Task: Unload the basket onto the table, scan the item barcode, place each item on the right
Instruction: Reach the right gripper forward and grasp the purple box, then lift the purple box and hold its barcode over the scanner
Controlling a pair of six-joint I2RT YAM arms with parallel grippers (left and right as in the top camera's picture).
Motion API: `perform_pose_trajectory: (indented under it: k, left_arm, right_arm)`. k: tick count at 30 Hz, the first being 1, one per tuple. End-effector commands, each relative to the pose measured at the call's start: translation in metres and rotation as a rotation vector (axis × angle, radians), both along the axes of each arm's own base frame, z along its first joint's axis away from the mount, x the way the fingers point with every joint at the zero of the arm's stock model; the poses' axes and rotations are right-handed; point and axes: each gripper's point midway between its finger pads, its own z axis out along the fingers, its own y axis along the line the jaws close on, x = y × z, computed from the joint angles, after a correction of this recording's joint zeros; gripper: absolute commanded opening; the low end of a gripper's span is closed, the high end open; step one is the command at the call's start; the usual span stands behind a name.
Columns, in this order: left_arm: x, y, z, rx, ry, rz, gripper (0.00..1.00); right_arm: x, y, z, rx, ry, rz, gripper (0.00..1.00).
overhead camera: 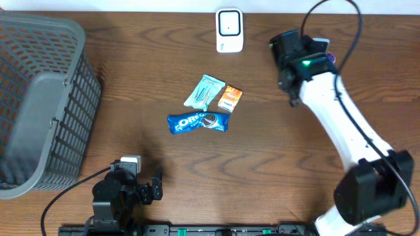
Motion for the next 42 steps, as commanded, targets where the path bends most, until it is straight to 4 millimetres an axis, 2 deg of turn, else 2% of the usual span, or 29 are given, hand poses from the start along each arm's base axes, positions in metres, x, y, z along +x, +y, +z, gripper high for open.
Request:
perform_pose_trajectory:
  k: [1,3,6,7,8,9,10,11,12,15,17,19,22,23,26,28,30,32,35,37,40,42]
  left_arm:
    - [-0.004,-0.003,-0.004,0.006,0.015,-0.023,0.98]
    - [-0.004,-0.003,-0.004,0.006,0.015,-0.023,0.98]
    - [-0.004,-0.003,-0.004,0.006,0.015,-0.023,0.98]
    - [-0.004,-0.003,-0.004,0.006,0.015,-0.023,0.98]
    - [-0.004,-0.003,-0.004,0.006,0.015,-0.023,0.98]
    - [-0.004,-0.003,-0.004,0.006,0.015,-0.023,0.98]
    - [-0.004,-0.003,-0.004,0.006,0.015,-0.023,0.98]
    - [-0.004,-0.003,-0.004,0.006,0.015,-0.023,0.98]
    - [-0.004,-0.003,-0.004,0.006,0.015,-0.023,0.98]
    - [-0.004,-0.003,-0.004,0.006,0.015,-0.023,0.98]
    - [-0.004,-0.003,-0.004,0.006,0.015,-0.023,0.98]
    - [-0.004,-0.003,-0.004,0.006,0.015,-0.023,0.98]
    - [-0.004,-0.003,-0.004,0.006,0.015,-0.023,0.98]
    - [-0.004,-0.003,-0.004,0.006,0.015,-0.023,0.98]
    - [-0.004,-0.003,-0.004,0.006,0.015,-0.023,0.98]
    - [-0.004,-0.003,-0.004,0.006,0.015,-0.023,0.98]
    - [-0.004,-0.003,-0.004,0.006,0.015,-0.023,0.98]
    - [-0.004,-0.003,-0.004,0.006,0.015,-0.023,0.98]
    - [-0.004,-0.003,-0.004,0.006,0.015,-0.023,0.98]
    - [-0.004,-0.003,-0.004,0.006,0.015,-0.023,0.98]
    - [-0.004,-0.003,-0.004,0.006,0.015,-0.023,0.98]
    - [-0.004,-0.003,-0.004,0.006,0.015,-0.023,0.98]
  right_arm:
    - [0.007,-0.002,-0.020,-0.176,-0.008,-0.051,0.01]
    - [0.008,0.011,-0.043,-0.176,0.047,-0.018,0.01]
    - [0.008,0.042,-0.080,-0.148,0.119,0.050,0.02]
    - [0.006,0.056,-0.091,-0.130,0.137,0.081,0.08]
    - [0.004,0.074,-0.099,-0.095,0.145,0.117,0.19]
    - [0.003,0.079,-0.100,-0.084,0.145,0.126,0.21]
    - [0.002,0.096,-0.103,-0.044,0.144,0.157,0.39]
    - [0.001,0.112,-0.102,-0.003,0.143,0.186,0.49]
    - [0.002,0.122,-0.100,0.025,0.140,0.204,0.55]
    - [0.010,0.156,-0.086,0.129,0.143,0.292,0.65]
    - [0.021,0.169,-0.065,0.198,0.142,0.335,0.79]
    - [0.035,0.170,-0.036,0.282,0.135,0.358,0.91]
    - [0.052,0.159,-0.004,0.451,0.160,0.429,0.97]
    - [0.054,0.154,0.000,0.500,0.174,0.445,0.99]
    - [0.052,0.131,-0.002,0.695,0.266,0.542,0.99]
    - [0.048,0.117,-0.011,0.769,0.303,0.541,0.99]
    - [0.043,0.114,-0.018,0.846,0.331,0.582,0.96]
    - [0.037,0.122,-0.022,0.913,0.354,0.655,0.95]
    - [0.033,0.125,-0.035,0.884,0.381,0.665,0.89]
    - [0.036,0.129,-0.043,0.751,0.386,0.667,0.85]
    - [0.043,0.130,-0.048,0.512,0.352,0.571,0.83]
    - [0.045,0.136,-0.052,0.423,0.335,0.558,0.82]
